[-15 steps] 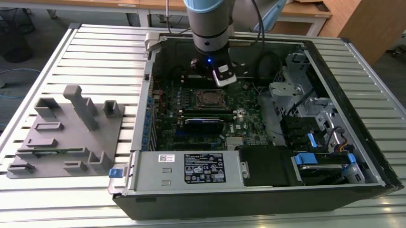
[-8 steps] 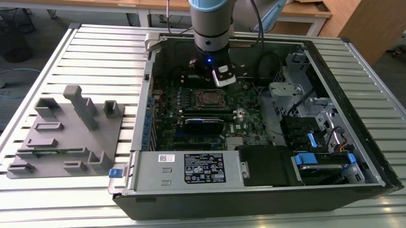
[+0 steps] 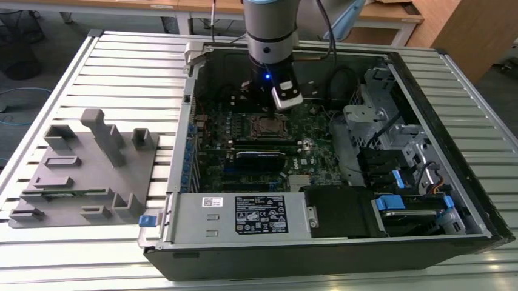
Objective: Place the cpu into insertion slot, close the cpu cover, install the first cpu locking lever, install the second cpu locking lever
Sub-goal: 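Install the first cpu locking lever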
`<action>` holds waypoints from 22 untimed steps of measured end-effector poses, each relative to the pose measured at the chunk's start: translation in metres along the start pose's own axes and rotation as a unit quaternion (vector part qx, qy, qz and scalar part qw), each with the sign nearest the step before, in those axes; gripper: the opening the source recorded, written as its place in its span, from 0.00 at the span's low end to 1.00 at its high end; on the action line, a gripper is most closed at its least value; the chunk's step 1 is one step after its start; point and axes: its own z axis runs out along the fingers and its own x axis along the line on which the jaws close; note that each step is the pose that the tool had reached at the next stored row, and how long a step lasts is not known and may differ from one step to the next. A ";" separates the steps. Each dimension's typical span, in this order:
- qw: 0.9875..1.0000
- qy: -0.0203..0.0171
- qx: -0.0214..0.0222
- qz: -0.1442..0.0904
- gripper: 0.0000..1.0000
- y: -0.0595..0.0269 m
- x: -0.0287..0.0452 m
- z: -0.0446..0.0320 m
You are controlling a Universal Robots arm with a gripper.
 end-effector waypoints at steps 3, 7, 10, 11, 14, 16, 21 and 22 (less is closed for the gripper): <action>1.000 -0.004 0.027 -0.004 0.10 0.0000 -0.0002 0.0000; 0.998 -0.001 0.062 -0.008 0.10 0.0000 -0.0003 0.0000; 0.997 0.015 0.072 -0.009 0.10 0.0002 -0.0007 0.0001; 0.997 0.021 0.073 -0.009 0.10 0.0002 -0.0007 0.0001; 0.997 0.036 0.071 -0.010 0.10 0.0002 -0.0010 0.0001; 0.997 0.042 0.065 -0.010 0.10 0.0003 -0.0015 0.0003; 0.998 0.048 0.039 -0.009 0.10 0.0000 -0.0021 0.0007; 0.998 0.048 0.039 -0.012 0.10 0.0005 -0.0043 0.0013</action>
